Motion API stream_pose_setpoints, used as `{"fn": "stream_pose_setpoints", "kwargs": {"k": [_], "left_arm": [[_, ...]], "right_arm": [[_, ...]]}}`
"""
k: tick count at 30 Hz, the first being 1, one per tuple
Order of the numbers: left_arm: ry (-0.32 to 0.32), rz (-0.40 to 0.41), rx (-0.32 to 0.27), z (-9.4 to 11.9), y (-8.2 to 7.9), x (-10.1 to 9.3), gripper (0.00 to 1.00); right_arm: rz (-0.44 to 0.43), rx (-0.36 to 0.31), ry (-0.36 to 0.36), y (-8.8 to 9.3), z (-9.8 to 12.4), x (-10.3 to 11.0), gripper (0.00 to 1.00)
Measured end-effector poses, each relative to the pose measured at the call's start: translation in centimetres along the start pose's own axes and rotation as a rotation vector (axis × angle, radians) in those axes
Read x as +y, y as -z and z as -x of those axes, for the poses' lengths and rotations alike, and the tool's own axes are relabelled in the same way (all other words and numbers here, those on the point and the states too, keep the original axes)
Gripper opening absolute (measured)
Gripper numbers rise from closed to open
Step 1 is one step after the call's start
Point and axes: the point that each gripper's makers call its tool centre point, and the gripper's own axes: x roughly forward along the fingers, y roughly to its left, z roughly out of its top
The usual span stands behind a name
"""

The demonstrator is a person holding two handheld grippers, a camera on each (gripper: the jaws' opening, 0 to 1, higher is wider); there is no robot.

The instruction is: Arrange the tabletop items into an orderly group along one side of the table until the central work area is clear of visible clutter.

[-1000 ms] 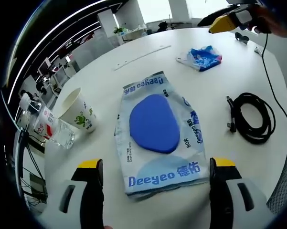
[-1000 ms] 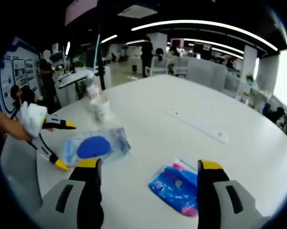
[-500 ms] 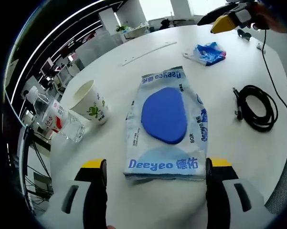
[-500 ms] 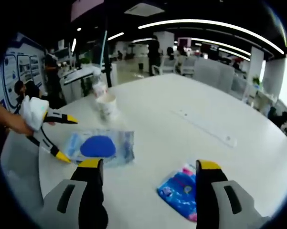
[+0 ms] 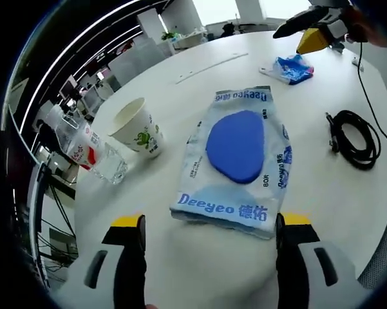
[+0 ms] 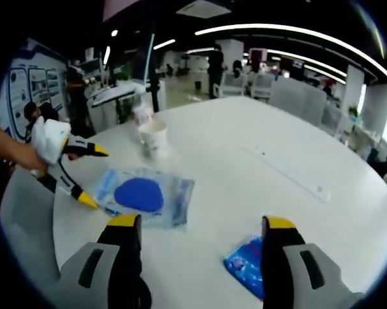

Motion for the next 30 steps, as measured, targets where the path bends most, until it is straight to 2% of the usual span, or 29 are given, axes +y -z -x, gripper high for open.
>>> {"fn": "stream_pose_setpoints", "kwargs": {"k": [6, 12, 15, 17, 20, 26, 30], "left_arm": [[-0.034, 0.036, 0.013, 0.0, 0.7, 1.4, 0.78], [-0.066, 0.125, 0.016, 0.0, 1.2, 2.5, 0.71], [-0.061, 0.173, 0.0, 0.1, 1.2, 2.5, 0.66], [-0.037, 0.236, -0.016, 0.0, 1.1, 2.2, 0.61], [-0.031, 0.243, -0.015, 0.1, 1.1, 2.2, 0.55], [0.009, 0.275, -0.035, 0.1, 0.6, 1.4, 0.42], [0.012, 0.315, -0.055, 0.2, 0.1, 1.5, 0.41]], "right_arm": [[0.016, 0.002, -0.021, -0.1, -0.5, 0.8, 0.68], [0.023, 0.012, -0.04, 0.3, -1.1, 1.2, 0.61], [0.022, 0.024, -0.05, 0.7, -1.4, 1.5, 0.56], [0.014, 0.03, -0.064, 0.9, -1.6, 1.8, 0.52], [0.008, 0.035, -0.085, 1.2, -1.9, 2.4, 0.45], [0.012, 0.051, -0.095, 1.6, -2.5, 2.9, 0.4], [0.004, 0.053, -0.101, 1.7, -2.7, 3.0, 0.34]]}}
